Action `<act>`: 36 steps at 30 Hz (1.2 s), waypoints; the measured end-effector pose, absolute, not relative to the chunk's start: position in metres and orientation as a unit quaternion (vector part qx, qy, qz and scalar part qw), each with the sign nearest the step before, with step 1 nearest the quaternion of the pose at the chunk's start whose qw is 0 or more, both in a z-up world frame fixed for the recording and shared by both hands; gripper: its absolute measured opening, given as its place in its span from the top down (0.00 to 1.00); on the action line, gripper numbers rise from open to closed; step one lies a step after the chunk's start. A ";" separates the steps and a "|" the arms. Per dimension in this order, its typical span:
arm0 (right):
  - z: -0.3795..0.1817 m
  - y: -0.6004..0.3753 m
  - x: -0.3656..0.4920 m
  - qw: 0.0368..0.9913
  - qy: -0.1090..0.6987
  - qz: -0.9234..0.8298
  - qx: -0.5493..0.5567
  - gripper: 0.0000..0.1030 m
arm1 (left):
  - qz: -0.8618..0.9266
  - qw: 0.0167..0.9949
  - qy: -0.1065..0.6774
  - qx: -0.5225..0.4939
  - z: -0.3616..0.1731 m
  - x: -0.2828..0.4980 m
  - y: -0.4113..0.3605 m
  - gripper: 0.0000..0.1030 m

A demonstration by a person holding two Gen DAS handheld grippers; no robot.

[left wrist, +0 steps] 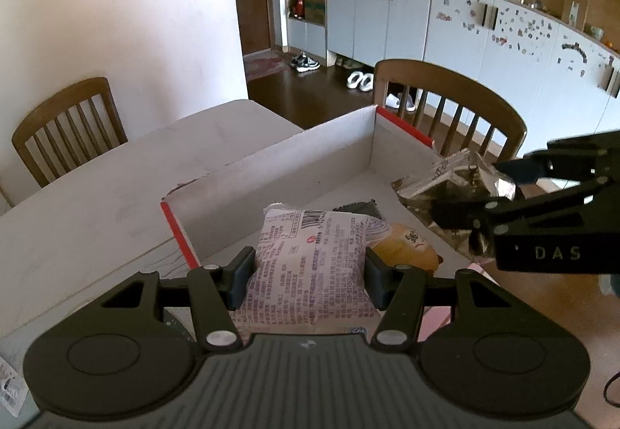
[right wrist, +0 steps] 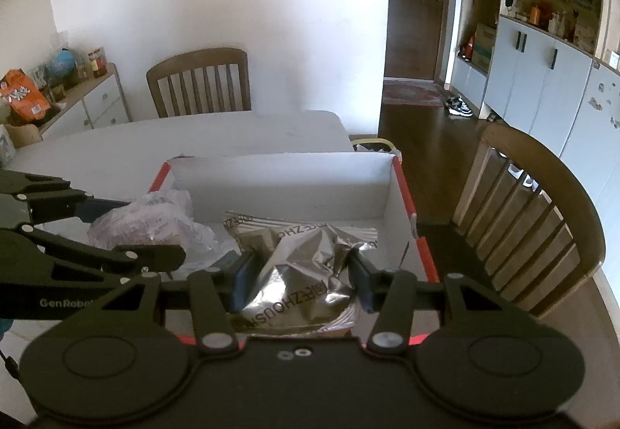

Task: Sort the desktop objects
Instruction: 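Lower into the box and open the left gripper while the right releases the foil packet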

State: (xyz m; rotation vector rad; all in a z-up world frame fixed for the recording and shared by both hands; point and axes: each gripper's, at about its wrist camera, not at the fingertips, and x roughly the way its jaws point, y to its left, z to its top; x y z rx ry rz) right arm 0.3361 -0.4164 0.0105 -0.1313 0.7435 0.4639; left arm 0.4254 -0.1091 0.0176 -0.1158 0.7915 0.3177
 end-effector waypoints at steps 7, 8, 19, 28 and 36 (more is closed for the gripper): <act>0.004 -0.415 0.363 0.896 0.368 0.237 -0.074 0.50 | 0.153 0.903 0.398 -0.048 0.008 0.446 -0.106 0.45; 0.003 -0.414 0.366 0.895 0.369 0.239 -0.076 0.50 | 0.153 0.902 0.400 -0.048 0.007 0.449 -0.105 0.45; -0.017 -0.408 0.398 0.884 0.390 0.242 -0.092 0.50 | 0.164 0.888 0.428 -0.035 -0.010 0.482 -0.091 0.45; -0.037 -0.398 0.416 0.875 0.404 0.242 -0.113 0.50 | 0.181 0.871 0.454 -0.041 -0.029 0.495 -0.070 0.45; -0.047 -0.389 0.431 0.868 0.415 0.242 -0.128 0.50 | 0.175 0.867 0.466 -0.039 -0.037 0.505 -0.064 0.45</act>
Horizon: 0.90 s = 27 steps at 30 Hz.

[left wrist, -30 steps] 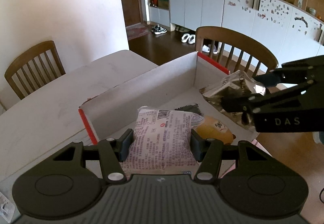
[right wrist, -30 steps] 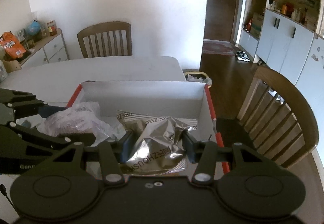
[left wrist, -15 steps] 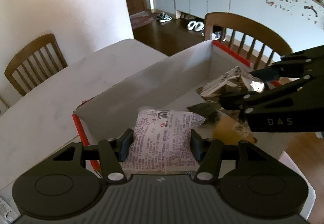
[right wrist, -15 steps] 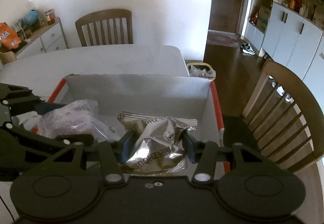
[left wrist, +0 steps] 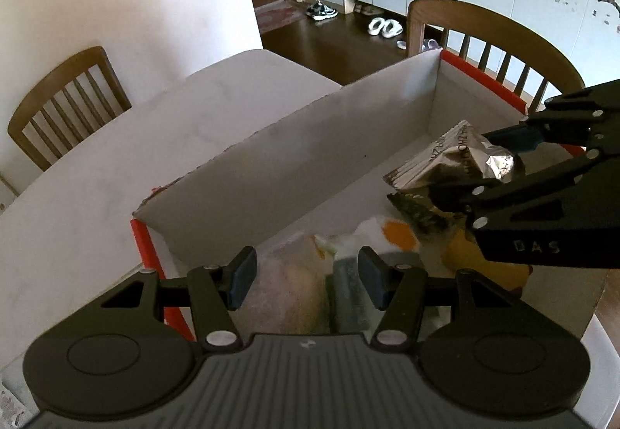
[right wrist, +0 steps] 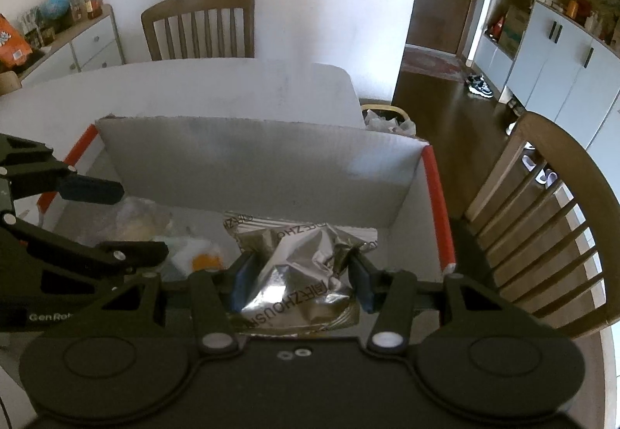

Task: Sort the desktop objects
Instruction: 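Lower into the box and open the left gripper while the right releases the foil packet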

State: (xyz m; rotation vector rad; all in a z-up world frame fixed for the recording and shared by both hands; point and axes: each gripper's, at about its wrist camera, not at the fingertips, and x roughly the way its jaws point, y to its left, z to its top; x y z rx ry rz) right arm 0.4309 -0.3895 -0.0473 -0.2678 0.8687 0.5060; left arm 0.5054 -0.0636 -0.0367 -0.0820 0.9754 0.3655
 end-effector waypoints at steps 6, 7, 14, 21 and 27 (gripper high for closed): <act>-0.053 -0.383 0.442 0.860 0.434 0.237 -0.130 0.50 | 0.172 0.863 0.473 -0.046 -0.043 0.510 -0.059 0.45; -0.054 -0.382 0.443 0.858 0.437 0.236 -0.131 0.50 | 0.170 0.863 0.474 -0.046 -0.043 0.510 -0.059 0.45; -0.067 -0.374 0.449 0.846 0.464 0.223 -0.139 0.50 | 0.168 0.863 0.474 -0.045 -0.044 0.512 -0.060 0.45; -0.071 -0.376 0.451 0.839 0.477 0.225 -0.130 0.45 | 0.166 0.863 0.475 -0.051 -0.043 0.513 -0.059 0.45; -0.065 -0.385 0.450 0.841 0.476 0.227 -0.117 0.38 | 0.159 0.867 0.469 -0.053 -0.039 0.510 -0.062 0.38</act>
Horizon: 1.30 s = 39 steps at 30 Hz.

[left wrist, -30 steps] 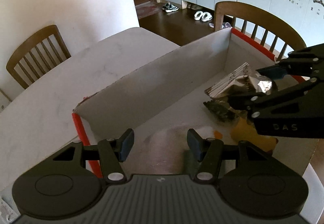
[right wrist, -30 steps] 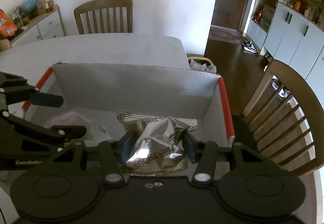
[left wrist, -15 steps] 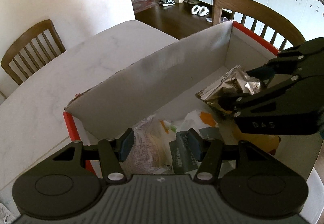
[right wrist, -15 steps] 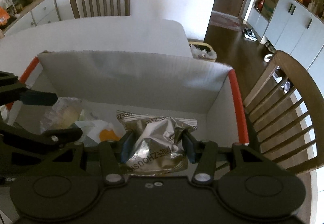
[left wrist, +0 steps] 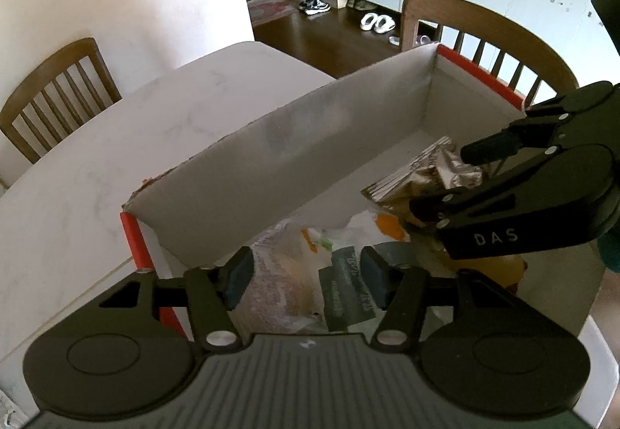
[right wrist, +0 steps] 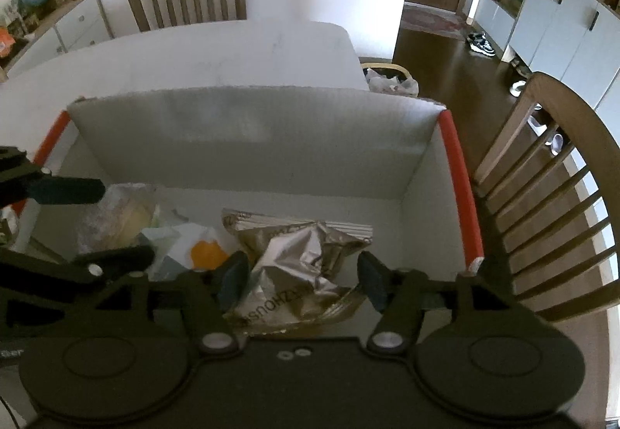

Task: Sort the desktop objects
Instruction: 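Lower into the box and open the left gripper while the right releases the foil packet, then withdraw both open grippers from the shoebox back over the table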

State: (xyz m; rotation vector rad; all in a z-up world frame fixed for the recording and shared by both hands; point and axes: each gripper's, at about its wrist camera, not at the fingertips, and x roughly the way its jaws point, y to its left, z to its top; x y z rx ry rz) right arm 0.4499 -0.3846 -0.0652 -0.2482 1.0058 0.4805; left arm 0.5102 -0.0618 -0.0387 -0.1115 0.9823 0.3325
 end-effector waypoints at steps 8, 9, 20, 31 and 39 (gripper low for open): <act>-0.041 -0.391 0.436 0.850 0.454 0.244 -0.110 0.37 | 0.148 0.877 0.454 -0.056 -0.026 0.503 -0.070 0.33; -0.037 -0.392 0.434 0.851 0.451 0.247 -0.109 0.37 | 0.147 0.878 0.452 -0.057 -0.024 0.501 -0.071 0.33; 0.004 -0.405 0.403 0.862 0.418 0.272 -0.088 0.34 | 0.139 0.891 0.427 -0.065 0.000 0.475 -0.087 0.31; 0.027 -0.408 0.369 0.875 0.391 0.276 -0.075 0.30 | 0.131 0.907 0.392 -0.084 0.021 0.438 -0.094 0.25; 0.036 -0.407 0.347 0.885 0.374 0.271 -0.064 0.24 | 0.124 0.915 0.372 -0.097 0.031 0.409 -0.091 0.21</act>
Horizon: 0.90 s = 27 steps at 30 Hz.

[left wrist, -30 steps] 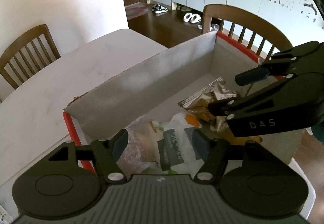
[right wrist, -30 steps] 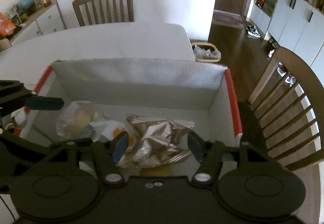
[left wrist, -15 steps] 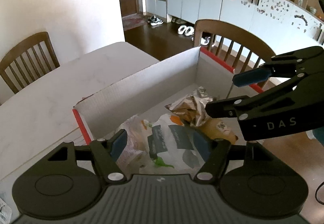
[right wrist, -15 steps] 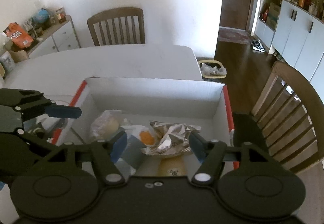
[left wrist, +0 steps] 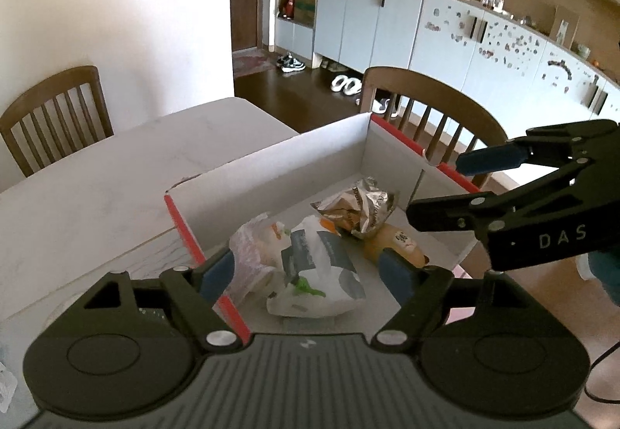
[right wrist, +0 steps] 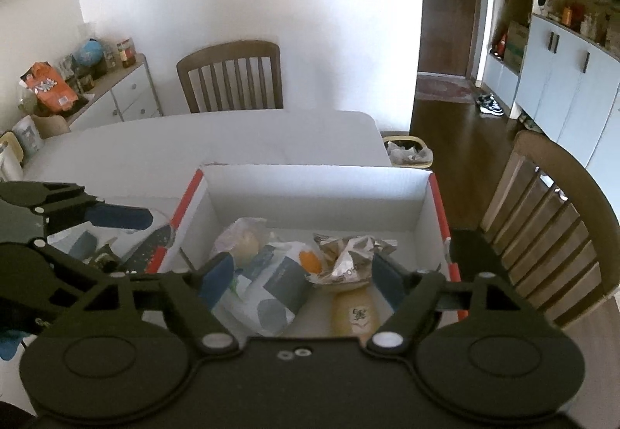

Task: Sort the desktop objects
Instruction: 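Withdraw both open grippers from the shoebox back over the table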

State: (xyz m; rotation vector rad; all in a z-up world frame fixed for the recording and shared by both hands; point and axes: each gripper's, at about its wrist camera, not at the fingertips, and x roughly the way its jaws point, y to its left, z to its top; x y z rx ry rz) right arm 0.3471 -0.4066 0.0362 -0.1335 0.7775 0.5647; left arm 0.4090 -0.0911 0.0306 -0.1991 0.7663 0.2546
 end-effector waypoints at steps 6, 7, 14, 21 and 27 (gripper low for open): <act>0.040 -0.402 0.330 0.890 0.366 0.265 -0.054 0.21 | 0.114 0.920 0.361 -0.104 0.033 0.387 -0.089 0.19; 0.040 -0.402 0.327 0.891 0.366 0.265 -0.052 0.21 | 0.114 0.920 0.361 -0.105 0.032 0.382 -0.089 0.19; 0.040 -0.388 0.304 0.894 0.361 0.261 -0.043 0.17 | 0.109 0.921 0.355 -0.122 0.029 0.353 -0.079 0.12; 0.039 -0.360 0.274 0.902 0.342 0.258 -0.049 0.12 | 0.111 0.923 0.346 -0.124 0.027 0.320 -0.068 0.02; 0.039 -0.339 0.252 0.908 0.325 0.259 -0.047 0.12 | 0.122 0.925 0.336 -0.131 0.024 0.284 -0.050 0.02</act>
